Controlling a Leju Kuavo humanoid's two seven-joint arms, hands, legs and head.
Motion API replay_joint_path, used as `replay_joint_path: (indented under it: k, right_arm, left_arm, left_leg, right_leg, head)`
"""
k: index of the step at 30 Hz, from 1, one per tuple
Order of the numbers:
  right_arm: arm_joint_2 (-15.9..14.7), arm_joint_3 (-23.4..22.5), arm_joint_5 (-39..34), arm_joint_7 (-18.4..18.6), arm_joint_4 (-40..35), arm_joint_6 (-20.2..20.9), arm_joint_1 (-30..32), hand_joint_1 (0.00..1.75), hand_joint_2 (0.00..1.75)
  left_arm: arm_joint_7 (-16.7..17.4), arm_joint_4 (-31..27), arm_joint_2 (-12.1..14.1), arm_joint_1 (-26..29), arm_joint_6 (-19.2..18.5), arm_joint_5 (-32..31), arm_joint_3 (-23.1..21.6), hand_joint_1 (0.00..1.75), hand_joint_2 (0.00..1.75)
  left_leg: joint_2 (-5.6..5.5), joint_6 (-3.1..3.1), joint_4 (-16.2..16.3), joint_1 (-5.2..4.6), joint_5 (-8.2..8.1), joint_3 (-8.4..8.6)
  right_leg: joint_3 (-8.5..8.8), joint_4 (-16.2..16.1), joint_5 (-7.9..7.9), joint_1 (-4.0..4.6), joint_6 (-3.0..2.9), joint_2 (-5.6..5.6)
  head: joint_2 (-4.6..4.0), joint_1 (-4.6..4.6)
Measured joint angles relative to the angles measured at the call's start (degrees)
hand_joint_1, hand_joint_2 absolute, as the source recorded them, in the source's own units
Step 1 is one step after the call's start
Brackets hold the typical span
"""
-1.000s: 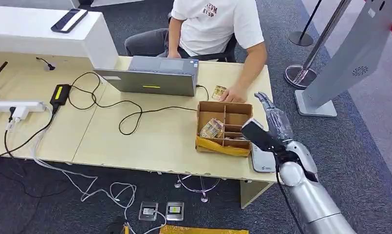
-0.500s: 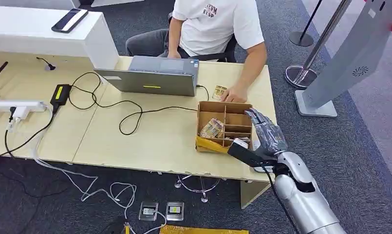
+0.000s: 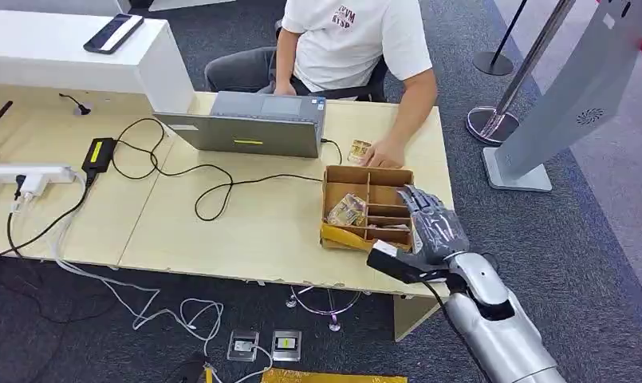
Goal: Pass the card to the sensor for recognition and then transmit it.
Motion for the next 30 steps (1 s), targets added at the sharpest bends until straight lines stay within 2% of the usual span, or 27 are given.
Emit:
replay_joint_path:
  k: [7,16,30]
  right_arm:
    - [0.02,0.70,3.82,0.11,0.39,-3.36,-0.86,0.00,1.75]
    - [0.98,0.74,4.15,-1.53,2.20,-5.72,-1.76,0.00,1.75]
    - [3.08,0.76,3.63,-2.95,6.51,-5.90,-2.77,0.00,1.75]
  left_arm:
    - [0.00,0.00,-0.02,0.00,0.15,0.00,0.00,0.00,1.75]
    - [0.20,-0.02,-0.02,-0.18,0.07,-0.24,0.00,0.00,1.75]
    - [0.22,-0.02,-0.04,-0.23,0.11,0.18,0.02,0.00,1.75]
  left_leg:
    - [0.00,0.00,0.00,0.00,0.00,0.00]
    - [0.00,0.00,0.00,0.00,0.00,-0.01]
    - [-0.01,0.00,0.00,0.00,0.00,-0.03]
  right_leg:
    - [0.00,0.00,0.00,0.00,0.00,0.00]
    - [0.00,0.00,0.00,0.00,0.00,0.00]
    - [0.01,0.00,0.00,0.00,0.00,-0.02]
  head:
    - [-0.02,0.00]
    - [0.00,0.00]
    - [0.00,0.02]
